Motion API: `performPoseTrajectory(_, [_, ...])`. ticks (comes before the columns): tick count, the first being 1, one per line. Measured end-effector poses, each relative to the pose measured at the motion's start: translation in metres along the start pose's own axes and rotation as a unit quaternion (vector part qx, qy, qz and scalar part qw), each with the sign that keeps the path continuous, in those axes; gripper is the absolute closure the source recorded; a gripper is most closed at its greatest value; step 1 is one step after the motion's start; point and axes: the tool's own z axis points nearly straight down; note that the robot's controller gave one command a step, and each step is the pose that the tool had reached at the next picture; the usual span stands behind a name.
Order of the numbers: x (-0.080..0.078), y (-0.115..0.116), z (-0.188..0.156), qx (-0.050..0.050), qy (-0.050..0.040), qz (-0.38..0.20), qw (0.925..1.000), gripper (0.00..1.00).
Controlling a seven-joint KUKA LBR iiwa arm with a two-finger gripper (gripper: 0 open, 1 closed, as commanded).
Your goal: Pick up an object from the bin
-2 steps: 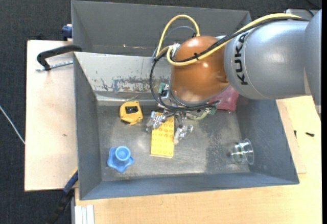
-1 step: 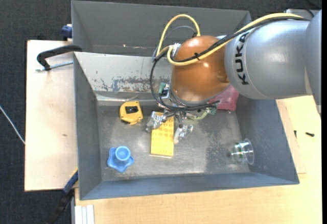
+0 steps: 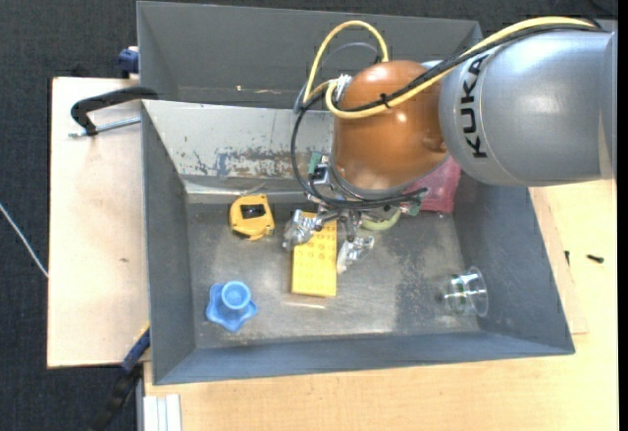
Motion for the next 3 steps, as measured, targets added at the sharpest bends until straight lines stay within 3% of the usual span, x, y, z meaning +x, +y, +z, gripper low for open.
performPoseTrajectory(3, [-0.002, -0.002, -0.05, 0.005, -0.0023, 0.001, 1.0, 1.0])
